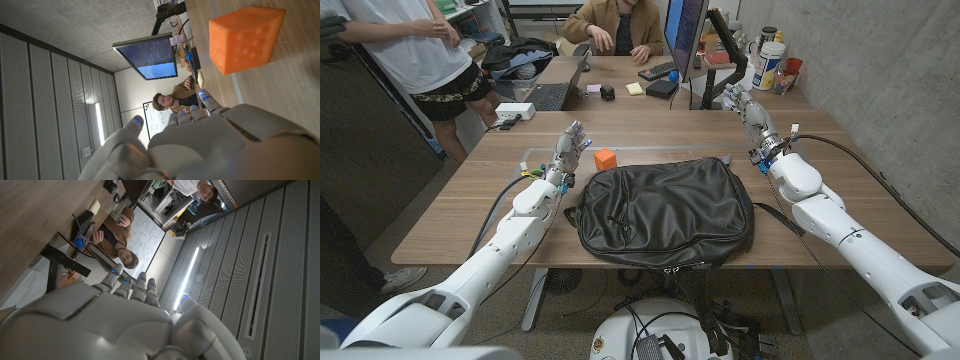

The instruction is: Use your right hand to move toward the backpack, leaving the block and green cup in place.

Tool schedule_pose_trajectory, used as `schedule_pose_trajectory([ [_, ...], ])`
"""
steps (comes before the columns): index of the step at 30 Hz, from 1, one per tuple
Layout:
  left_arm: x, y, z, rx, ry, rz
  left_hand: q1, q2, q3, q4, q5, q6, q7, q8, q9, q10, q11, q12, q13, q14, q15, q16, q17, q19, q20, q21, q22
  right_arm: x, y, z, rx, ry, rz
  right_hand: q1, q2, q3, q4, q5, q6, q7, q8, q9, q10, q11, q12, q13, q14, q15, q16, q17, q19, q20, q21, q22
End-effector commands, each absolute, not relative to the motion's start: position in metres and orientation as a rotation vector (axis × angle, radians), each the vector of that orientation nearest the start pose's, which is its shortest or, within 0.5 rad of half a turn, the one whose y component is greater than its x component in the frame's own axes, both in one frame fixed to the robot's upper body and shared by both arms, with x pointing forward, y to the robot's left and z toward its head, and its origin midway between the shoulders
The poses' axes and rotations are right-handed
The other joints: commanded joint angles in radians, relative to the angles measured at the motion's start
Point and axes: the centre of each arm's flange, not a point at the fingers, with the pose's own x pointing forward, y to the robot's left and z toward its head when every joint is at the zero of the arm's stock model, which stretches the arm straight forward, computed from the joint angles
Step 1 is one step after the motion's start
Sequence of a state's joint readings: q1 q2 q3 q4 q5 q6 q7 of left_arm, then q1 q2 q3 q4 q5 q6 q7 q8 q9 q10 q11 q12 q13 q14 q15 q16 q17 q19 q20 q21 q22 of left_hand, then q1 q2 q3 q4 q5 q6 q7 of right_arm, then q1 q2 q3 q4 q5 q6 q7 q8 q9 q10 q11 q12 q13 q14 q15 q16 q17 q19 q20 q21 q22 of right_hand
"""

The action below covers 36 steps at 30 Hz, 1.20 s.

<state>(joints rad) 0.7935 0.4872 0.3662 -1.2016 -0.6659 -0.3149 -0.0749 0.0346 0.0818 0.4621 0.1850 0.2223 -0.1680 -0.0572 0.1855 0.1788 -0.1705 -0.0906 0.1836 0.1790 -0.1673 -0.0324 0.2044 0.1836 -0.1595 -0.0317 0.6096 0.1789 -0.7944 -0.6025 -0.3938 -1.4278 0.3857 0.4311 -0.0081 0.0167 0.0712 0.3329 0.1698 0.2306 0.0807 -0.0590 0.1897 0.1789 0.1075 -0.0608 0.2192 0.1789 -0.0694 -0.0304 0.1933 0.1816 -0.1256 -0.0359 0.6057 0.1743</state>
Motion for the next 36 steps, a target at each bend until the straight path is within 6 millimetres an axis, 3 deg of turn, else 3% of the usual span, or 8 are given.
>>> schedule_pose_trajectory([
  [1, 0.665, 0.303, -0.027, -0.057, -0.589, -0.197, -0.008, 0.09, 0.008, -0.001, 0.003, -0.072, -0.001, 0.004, 0.005, -0.024, 0.002, 0.004, 0.004, -0.045, -0.046, 0.004, 0.003, 0.006, -0.057, -0.002, 0.002, 0.602, -0.269, 0.055, -0.318, -0.903, 0.231, 0.012, 0.088, 0.006, 0.0, 0.006, 0.01, -0.001, 0.006, 0.004, 0.008, -0.001, 0.004, 0.005, 0.004, -0.071, -0.003, 0.0, 0.0, -0.12, -0.001, 0.003],
  [36, 0.673, 0.306, -0.025, -0.063, -0.585, -0.197, -0.01, 0.09, 0.01, -0.001, 0.003, -0.071, -0.002, 0.004, 0.005, -0.023, 0.002, 0.004, 0.004, -0.044, -0.046, 0.004, 0.003, 0.008, -0.056, -0.009, 0.003, 0.591, -0.25, 0.064, -0.417, -0.966, 0.245, 0.013, 0.086, 0.009, -0.001, 0.006, 0.017, -0.005, 0.006, 0.004, 0.013, 0.001, 0.003, 0.005, 0.009, -0.071, -0.003, -0.001, 0.005, -0.12, -0.009, 0.003],
])
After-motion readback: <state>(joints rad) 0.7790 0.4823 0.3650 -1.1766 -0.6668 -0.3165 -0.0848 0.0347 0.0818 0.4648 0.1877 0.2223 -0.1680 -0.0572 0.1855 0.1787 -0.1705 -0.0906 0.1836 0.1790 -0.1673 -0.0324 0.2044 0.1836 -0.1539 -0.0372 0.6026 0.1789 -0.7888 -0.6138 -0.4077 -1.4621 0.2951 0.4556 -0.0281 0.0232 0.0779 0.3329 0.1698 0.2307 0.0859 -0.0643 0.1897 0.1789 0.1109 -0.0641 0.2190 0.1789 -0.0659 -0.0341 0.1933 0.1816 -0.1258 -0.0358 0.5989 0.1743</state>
